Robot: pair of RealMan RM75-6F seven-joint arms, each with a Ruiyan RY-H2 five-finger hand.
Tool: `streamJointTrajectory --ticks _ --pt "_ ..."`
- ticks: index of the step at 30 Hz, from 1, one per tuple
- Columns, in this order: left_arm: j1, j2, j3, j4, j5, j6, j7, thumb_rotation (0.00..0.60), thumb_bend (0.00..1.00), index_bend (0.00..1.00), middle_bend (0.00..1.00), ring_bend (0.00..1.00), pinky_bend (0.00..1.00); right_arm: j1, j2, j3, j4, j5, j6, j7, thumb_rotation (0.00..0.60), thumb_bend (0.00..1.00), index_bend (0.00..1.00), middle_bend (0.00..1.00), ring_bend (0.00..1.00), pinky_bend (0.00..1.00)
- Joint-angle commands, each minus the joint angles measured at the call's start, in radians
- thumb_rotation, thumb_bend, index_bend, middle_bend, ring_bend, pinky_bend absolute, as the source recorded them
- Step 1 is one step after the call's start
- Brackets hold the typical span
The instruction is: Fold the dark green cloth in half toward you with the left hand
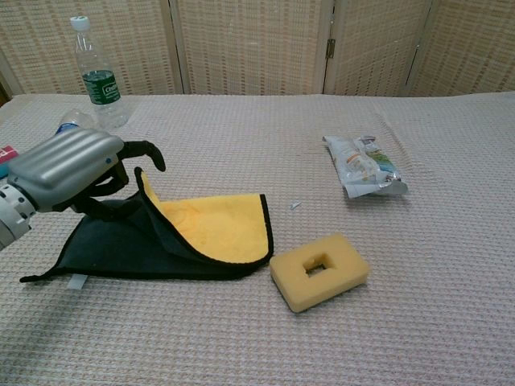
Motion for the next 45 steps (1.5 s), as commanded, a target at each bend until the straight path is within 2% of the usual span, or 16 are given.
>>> streamJointTrajectory --ticks 1,10,18,28,31,37,45 --pt "-0.018 0.016 -0.015 0.003 -0.021 -0.035 0.015 0.6 0.4 0.36 1.0 1.0 1.0 0.001 0.001 -0.002 0.0 -0.001 -0.003 0.001 0.6 0.12 0.0 0.0 0.0 0.0" --pt "-0.049 -0.012 -0.017 0.125 0.005 -0.048 -0.048 0.6 0.4 0.38 1.0 1.0 1.0 0.008 0.005 -0.012 -0.003 -0.012 -0.015 0.009 0.6 0.12 0.0 0.0 0.0 0.0" --pt "-0.063 -0.064 -0.001 0.262 0.061 0.002 -0.179 0.6 0.4 0.52 1.0 1.0 1.0 0.011 0.003 -0.007 -0.005 0.004 -0.026 0.004 0.6 0.12 0.0 0.0 0.0 0.0" --pt "-0.085 -0.142 0.008 0.422 0.082 0.018 -0.288 0.6 0.4 0.59 1.0 1.0 1.0 0.006 0.003 -0.007 -0.008 0.004 -0.014 -0.003 0.6 0.12 0.0 0.0 0.0 0.0" --pt "-0.086 -0.153 0.011 0.454 0.088 0.034 -0.306 0.6 0.4 0.63 1.0 1.0 1.0 0.005 0.003 -0.005 -0.008 0.007 -0.013 -0.003 0.6 0.12 0.0 0.0 0.0 0.0" --pt "-0.067 -0.149 0.029 0.45 0.109 0.089 -0.288 0.6 0.4 0.72 1.0 1.0 1.0 0.011 0.003 -0.008 -0.008 0.002 -0.022 -0.001 0.6 0.12 0.0 0.0 0.0 0.0" --pt "0.001 -0.114 0.062 0.356 0.119 0.16 -0.208 0.6 0.4 0.73 1.0 1.0 1.0 0.006 0.003 -0.012 -0.009 -0.011 -0.007 -0.004 0.6 0.12 0.0 0.0 0.0 0.0"
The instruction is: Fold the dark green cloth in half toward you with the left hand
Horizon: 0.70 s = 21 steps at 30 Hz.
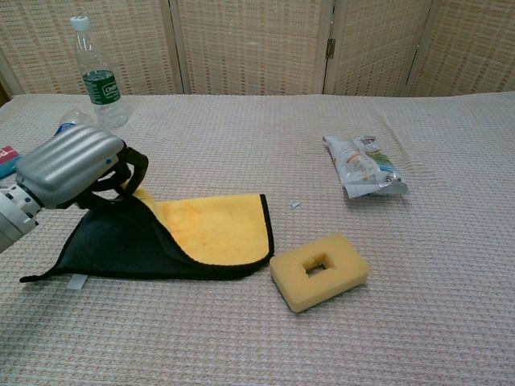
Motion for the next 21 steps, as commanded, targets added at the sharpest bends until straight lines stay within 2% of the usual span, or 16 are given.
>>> streamJointTrajectory --ticks 1,9,14,21 --pt "0.037 0.017 0.018 -0.043 0.005 0.036 0.043 0.6 0.4 0.73 1.0 1.0 1.0 0.0 0.0 -0.003 0.0 -0.006 0.001 -0.001 0.6 0.12 0.0 0.0 0.0 0.0" --pt "0.125 0.037 0.061 -0.109 0.018 0.11 0.091 0.6 0.4 0.73 1.0 1.0 1.0 0.003 -0.001 -0.01 -0.001 -0.021 0.002 -0.002 0.6 0.12 0.0 0.0 0.0 0.0" --pt "0.16 0.031 0.093 -0.118 0.028 0.109 0.084 0.6 0.4 0.72 1.0 1.0 1.0 0.005 -0.002 -0.013 -0.004 -0.027 -0.001 -0.009 0.6 0.12 0.0 0.0 0.0 0.0" --pt "0.178 0.013 0.104 -0.099 0.033 0.093 0.057 0.6 0.4 0.71 1.0 1.0 1.0 0.005 -0.004 -0.013 -0.006 -0.031 0.005 -0.015 0.6 0.12 0.0 0.0 0.0 0.0"
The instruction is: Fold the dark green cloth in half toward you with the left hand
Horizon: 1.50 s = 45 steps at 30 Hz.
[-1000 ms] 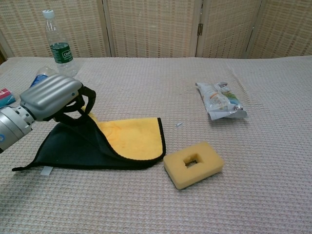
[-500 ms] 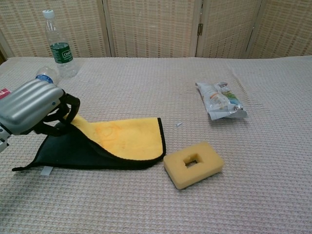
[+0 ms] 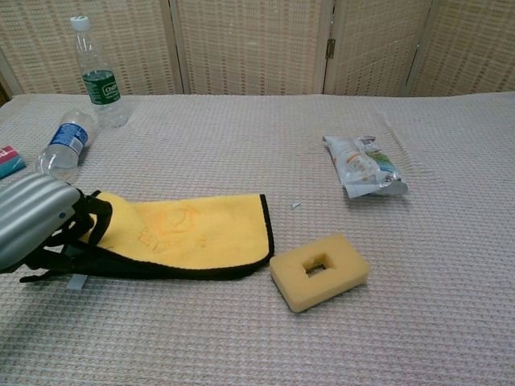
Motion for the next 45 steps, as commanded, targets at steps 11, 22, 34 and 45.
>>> streamJointTrajectory --ticks 11,22,34,45 --pt "0.054 -0.009 0.01 0.007 0.004 0.019 -0.018 0.6 0.4 0.72 1.0 1.0 1.0 0.002 -0.002 -0.004 0.003 -0.009 0.003 -0.002 0.6 0.12 0.0 0.0 0.0 0.0" --pt "0.077 -0.013 0.024 0.0 0.005 -0.014 -0.031 0.6 0.4 0.61 1.0 1.0 1.0 -0.001 -0.002 -0.009 0.001 -0.019 0.015 -0.007 0.6 0.12 0.0 0.0 0.0 0.0" --pt "0.083 0.036 -0.006 -0.038 -0.053 -0.09 0.025 0.6 0.4 0.31 1.0 1.0 1.0 0.002 -0.003 -0.005 0.003 -0.009 0.01 -0.004 0.6 0.12 0.0 0.0 0.0 0.0" --pt "0.094 0.048 -0.028 0.005 -0.081 -0.108 0.0 0.6 0.4 0.37 1.0 1.0 1.0 0.003 -0.007 -0.004 -0.002 -0.004 0.006 -0.016 0.6 0.12 0.0 0.0 0.0 0.0"
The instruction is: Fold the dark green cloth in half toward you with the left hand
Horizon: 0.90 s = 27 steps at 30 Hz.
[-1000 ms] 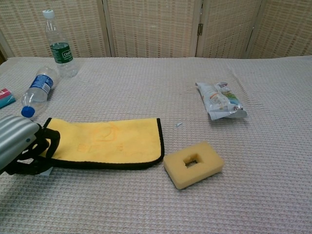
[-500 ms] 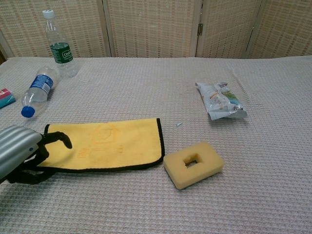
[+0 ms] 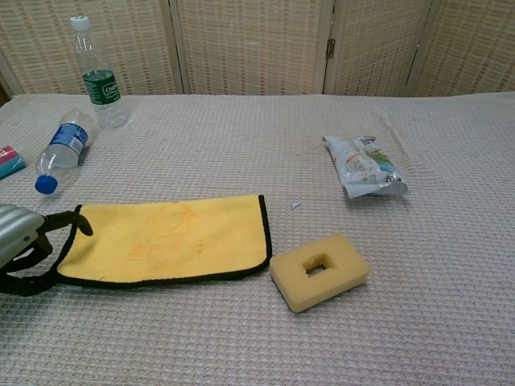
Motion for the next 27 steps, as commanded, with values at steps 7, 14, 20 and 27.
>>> streamJointTrajectory --ticks 7,14,20,27 --pt "-0.001 -0.034 -0.009 0.107 0.015 0.022 -0.132 0.6 0.4 0.42 1.0 1.0 1.0 0.005 -0.004 0.002 -0.003 0.007 -0.013 -0.009 0.6 0.12 0.0 0.0 0.0 0.0" --pt "-0.012 -0.077 -0.013 0.19 0.033 0.039 -0.213 0.6 0.4 0.44 1.0 1.0 1.0 0.009 -0.005 0.003 -0.005 0.015 -0.025 -0.013 0.6 0.12 0.0 0.0 0.0 0.0" --pt "-0.025 -0.095 -0.012 0.225 0.038 0.03 -0.263 0.6 0.4 0.47 1.0 1.0 1.0 0.008 -0.005 0.01 -0.005 0.03 -0.024 -0.012 0.6 0.12 0.0 0.0 0.0 0.0" --pt "-0.039 -0.117 -0.024 0.268 0.036 0.032 -0.289 0.6 0.4 0.55 1.0 1.0 1.0 0.015 -0.007 0.012 -0.007 0.038 -0.041 -0.016 0.6 0.12 0.0 0.0 0.0 0.0"
